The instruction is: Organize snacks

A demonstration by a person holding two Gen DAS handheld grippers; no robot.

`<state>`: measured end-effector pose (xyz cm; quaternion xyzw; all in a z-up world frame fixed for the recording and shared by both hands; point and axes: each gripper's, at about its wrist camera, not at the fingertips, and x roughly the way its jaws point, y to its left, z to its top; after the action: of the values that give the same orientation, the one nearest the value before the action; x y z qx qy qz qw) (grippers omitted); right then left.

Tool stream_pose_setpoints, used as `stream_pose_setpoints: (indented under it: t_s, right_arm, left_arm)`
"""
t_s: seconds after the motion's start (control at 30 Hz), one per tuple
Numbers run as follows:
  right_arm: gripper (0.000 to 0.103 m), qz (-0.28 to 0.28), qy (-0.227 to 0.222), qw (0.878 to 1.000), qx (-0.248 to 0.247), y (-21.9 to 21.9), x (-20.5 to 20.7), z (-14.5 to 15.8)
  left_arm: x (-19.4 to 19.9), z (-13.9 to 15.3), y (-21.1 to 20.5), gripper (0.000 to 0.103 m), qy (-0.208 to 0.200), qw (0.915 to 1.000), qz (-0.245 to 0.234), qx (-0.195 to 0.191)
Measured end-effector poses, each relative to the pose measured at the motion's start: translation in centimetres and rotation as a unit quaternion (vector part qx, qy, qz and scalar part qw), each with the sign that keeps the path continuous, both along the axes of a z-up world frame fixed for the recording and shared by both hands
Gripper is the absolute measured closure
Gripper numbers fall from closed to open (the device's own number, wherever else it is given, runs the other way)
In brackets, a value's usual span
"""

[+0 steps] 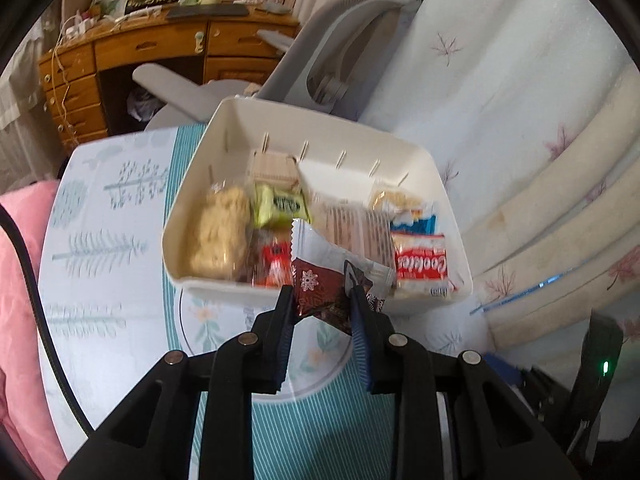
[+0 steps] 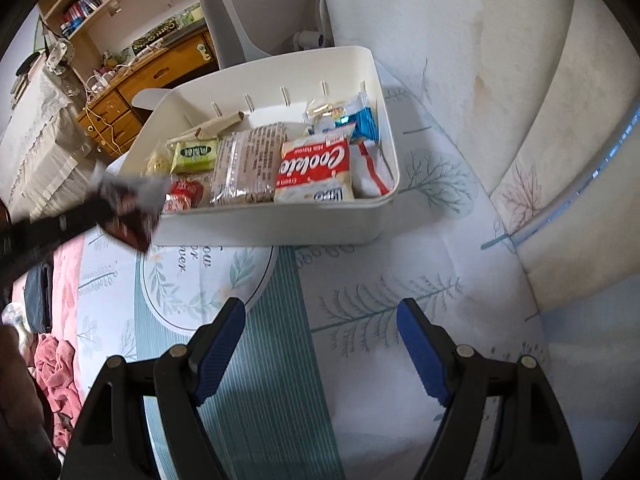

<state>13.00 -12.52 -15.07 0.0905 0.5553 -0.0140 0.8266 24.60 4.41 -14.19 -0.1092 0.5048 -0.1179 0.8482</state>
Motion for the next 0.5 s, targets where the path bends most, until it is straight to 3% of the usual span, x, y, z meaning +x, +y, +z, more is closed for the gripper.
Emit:
stream_pose_setpoints:
  t_s: [0.27, 0.37, 0.47, 0.5]
  right_arm:
    - [0.024, 0.001, 0.010, 1.000, -0.018, 0.9, -0.7, 0.0]
    - [0.024, 0.008, 0.008, 1.000, -0.024, 1.0, -0.9, 0.4]
    - [0.024, 0.013, 0.005, 1.000, -0.026, 0.8, -0.9, 0.9]
    - [0.024, 0.013, 0.003, 1.000, -0.027, 0.8, -0.9, 1.0]
  left_arm:
    - [2.8, -0.5, 0.7, 0.077, -0.016, 0.9996, 0.003, -0.022]
    - [3.1, -1.0, 1.0, 0.076, -0.008, 0.9998, 0.011, -0.014]
    - [2.6, -1.1, 1.7, 0.072, 0.000, 0.9994, 0.032, -0.012]
    - [2.4, -1.1, 1.9, 0.066, 0.000, 0.9992, 0.039, -0.011]
